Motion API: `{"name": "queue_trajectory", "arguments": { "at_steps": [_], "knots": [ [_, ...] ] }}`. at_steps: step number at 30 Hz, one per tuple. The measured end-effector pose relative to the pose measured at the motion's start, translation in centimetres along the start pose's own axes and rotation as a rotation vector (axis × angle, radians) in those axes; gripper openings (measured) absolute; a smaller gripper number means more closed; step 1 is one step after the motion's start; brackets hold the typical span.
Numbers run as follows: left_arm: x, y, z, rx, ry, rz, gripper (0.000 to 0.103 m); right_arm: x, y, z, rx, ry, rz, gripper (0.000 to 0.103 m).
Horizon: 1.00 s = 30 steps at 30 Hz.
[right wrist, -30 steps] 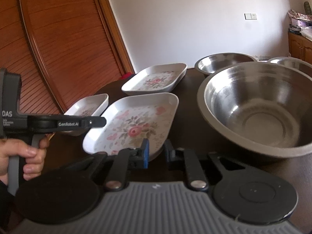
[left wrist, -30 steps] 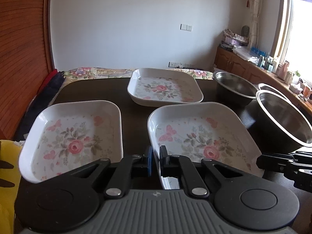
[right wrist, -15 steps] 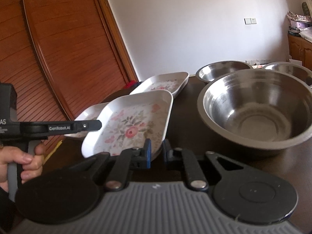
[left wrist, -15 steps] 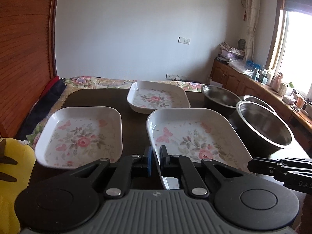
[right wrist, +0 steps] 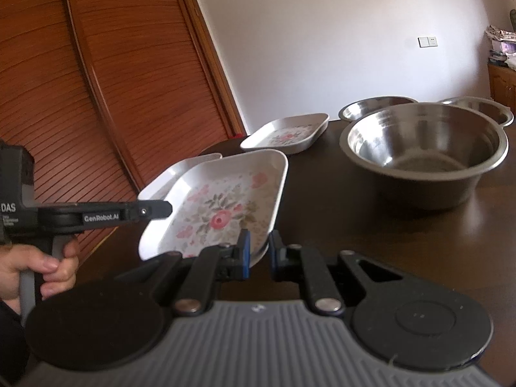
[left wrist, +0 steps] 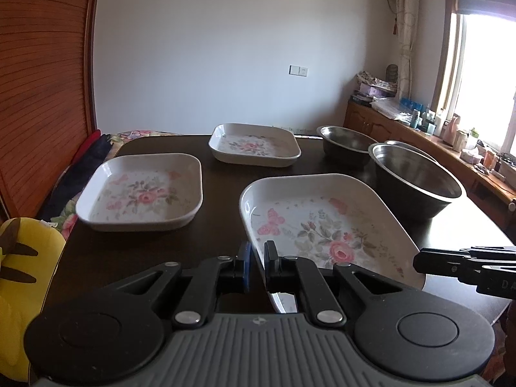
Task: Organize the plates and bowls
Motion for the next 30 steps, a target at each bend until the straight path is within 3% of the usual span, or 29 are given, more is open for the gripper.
{"name": "queue_trajectory", "arguments": {
  "at_steps": [14, 30],
  "knots": [
    [-0.5, 0.3, -1.2, -0.015, -0.008, 0.009, 0.038, -0.3, -0.2, -1.5, -0.041, 0.014, 0.032, 0.014],
    [-1.1, 1.4, -2.1, -0.030, -0.043, 0.009, 0.038, -0.6, -0.6, -1.3, -0.018, 0.017, 0.033, 0.015]
  ]
}}
Point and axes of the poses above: each gripper's, at about its wrist camera, not at the fingertips, and y roughly the way its jaws point, x to its right, z to its top, the point moved 9 cm from there along y, roughly the way its jaws point, and after that the axes turned 8 degrees about x, right-handed, at the moved point
